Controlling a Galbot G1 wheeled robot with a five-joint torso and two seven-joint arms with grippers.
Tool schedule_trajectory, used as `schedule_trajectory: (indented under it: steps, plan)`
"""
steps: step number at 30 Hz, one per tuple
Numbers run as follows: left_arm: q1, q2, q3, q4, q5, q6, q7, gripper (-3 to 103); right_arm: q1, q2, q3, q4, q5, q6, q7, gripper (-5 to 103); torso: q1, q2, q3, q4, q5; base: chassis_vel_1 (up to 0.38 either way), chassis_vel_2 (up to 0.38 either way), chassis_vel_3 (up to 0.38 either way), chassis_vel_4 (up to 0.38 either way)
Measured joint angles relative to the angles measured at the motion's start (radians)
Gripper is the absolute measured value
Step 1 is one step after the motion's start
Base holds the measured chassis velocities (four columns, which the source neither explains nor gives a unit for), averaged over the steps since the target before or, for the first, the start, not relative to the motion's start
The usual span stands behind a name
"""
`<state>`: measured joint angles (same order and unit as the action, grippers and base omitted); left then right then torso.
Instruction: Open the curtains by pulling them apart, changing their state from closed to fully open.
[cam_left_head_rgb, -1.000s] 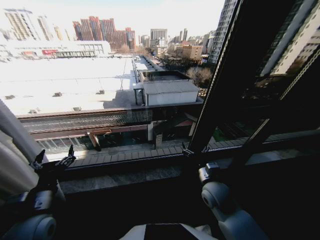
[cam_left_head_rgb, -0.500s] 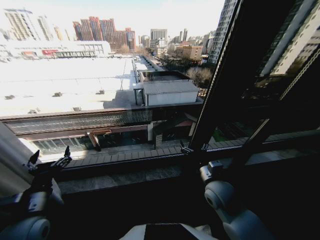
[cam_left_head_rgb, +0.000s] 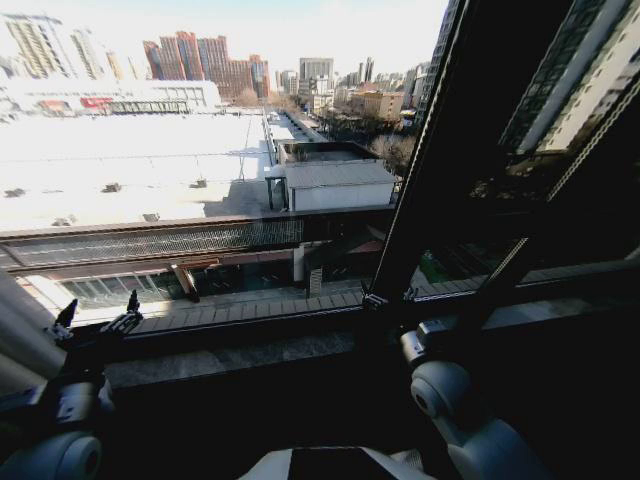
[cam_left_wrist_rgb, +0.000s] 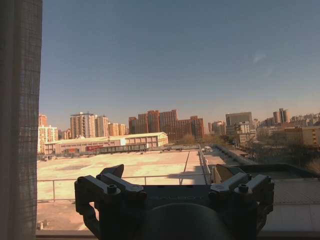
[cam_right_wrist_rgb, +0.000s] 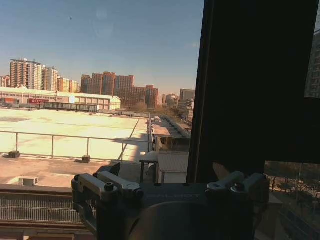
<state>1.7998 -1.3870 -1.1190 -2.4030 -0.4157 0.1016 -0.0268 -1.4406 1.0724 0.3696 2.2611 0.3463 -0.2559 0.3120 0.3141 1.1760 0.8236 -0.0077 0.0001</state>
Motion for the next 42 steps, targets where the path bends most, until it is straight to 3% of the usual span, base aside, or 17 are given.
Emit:
schedule_trajectory:
  steps: [42]
  plan:
    - [-0.021,-0.054,0.033,-0.002,0.049,0.02,0.002,100,0.031,-0.041,0.0,-0.059,0.045,0.011,-0.005,100,0.0,0.0,0.0,0.0001,-0.0006,-0.225,-0.421,0.219,0.427]
